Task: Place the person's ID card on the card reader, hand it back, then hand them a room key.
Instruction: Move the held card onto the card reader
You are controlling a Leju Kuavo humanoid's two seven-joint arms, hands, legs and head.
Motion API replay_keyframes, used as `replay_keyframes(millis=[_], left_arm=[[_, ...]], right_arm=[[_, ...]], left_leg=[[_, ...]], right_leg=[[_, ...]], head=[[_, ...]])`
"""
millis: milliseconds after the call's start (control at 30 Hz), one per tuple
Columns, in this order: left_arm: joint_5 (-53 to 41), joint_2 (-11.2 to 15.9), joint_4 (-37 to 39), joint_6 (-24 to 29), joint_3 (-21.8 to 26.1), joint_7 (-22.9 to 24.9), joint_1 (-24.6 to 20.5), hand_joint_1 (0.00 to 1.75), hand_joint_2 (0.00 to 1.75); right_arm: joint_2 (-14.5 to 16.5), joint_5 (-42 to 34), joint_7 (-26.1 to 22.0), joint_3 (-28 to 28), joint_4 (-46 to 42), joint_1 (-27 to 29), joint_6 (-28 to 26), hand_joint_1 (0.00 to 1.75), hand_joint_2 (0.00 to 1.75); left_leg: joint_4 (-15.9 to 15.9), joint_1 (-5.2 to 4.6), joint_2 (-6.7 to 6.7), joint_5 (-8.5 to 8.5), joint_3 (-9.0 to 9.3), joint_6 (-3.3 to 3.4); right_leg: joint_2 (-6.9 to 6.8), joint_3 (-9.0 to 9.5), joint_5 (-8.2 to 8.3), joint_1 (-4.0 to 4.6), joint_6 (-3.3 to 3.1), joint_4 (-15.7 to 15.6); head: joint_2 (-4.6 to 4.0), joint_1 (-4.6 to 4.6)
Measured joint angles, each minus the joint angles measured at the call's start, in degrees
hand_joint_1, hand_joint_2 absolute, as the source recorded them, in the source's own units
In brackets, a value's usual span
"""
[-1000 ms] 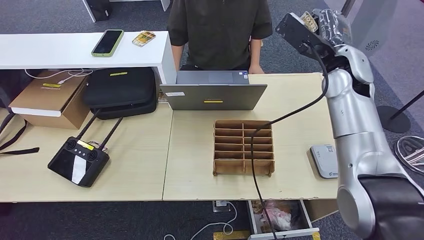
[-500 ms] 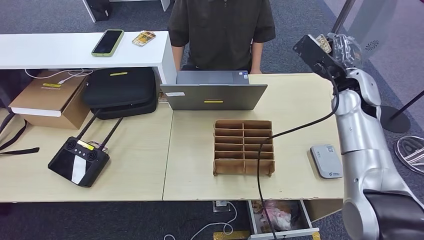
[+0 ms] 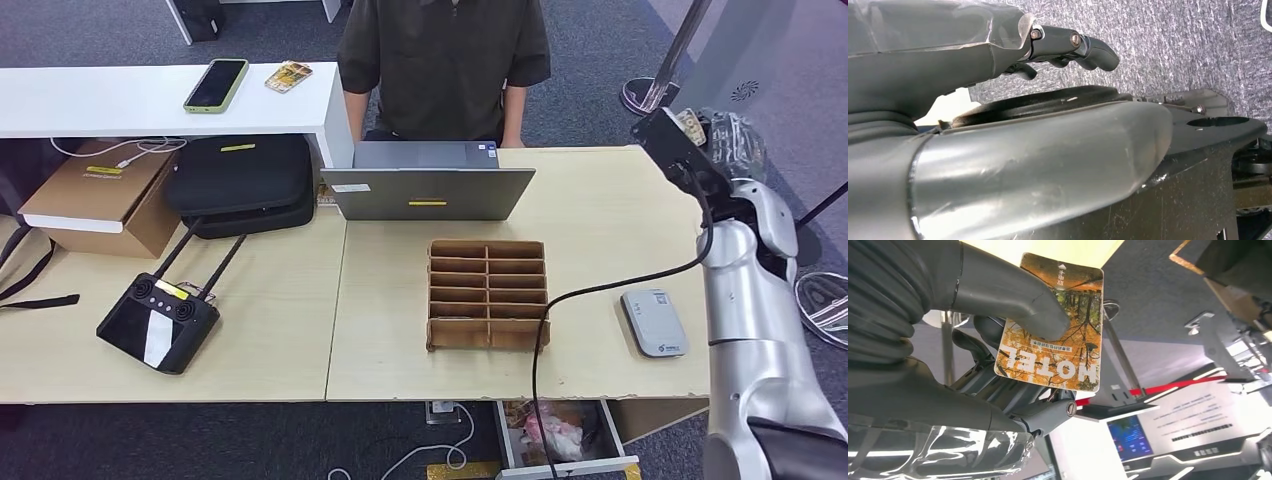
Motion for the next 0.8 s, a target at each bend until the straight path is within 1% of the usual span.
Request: replay_keyframes(millis=[300, 567, 800], left_arm=[[0.2, 0.0, 0.0, -0.5, 0.0, -0.1, 0.0, 0.0, 0.0], [0.1, 0.0, 0.0, -0.9, 0.0, -0.1, 0.0, 0.0, 0.0], [0.0, 0.0, 0.0, -1.2, 0.0, -0.1, 0.0, 0.0, 0.0]], right_arm=[[-1.7, -0.2, -0.1, -3.8, -3.4, 5.8, -1.5, 1.75, 1.75], [-3.3, -0.6, -0.1, -7.1, -5.8, 10.2, -1.6, 1.75, 1.75], [-4.0, -1.3, -0.1, -10.3, -8.5, 14.8, -1.6, 1.75, 1.75]], left_leg=[[0.0, 0.0, 0.01, 0.0, 0.0, 0.0], [0.0, 0.0, 0.0, -0.01, 0.0, 0.0], [0.0, 0.0, 0.01, -0.03, 0.0, 0.0]], right_leg=[[0.0, 0.0, 0.0, 0.01, 0.0, 0.0], [-0.01, 0.0, -0.01, 0.01, 0.01, 0.0], [0.01, -0.01, -0.01, 0.01, 0.01, 0.0]], head=[[0.0, 0.01], [0.0, 0.0], [0.0, 0.0]])
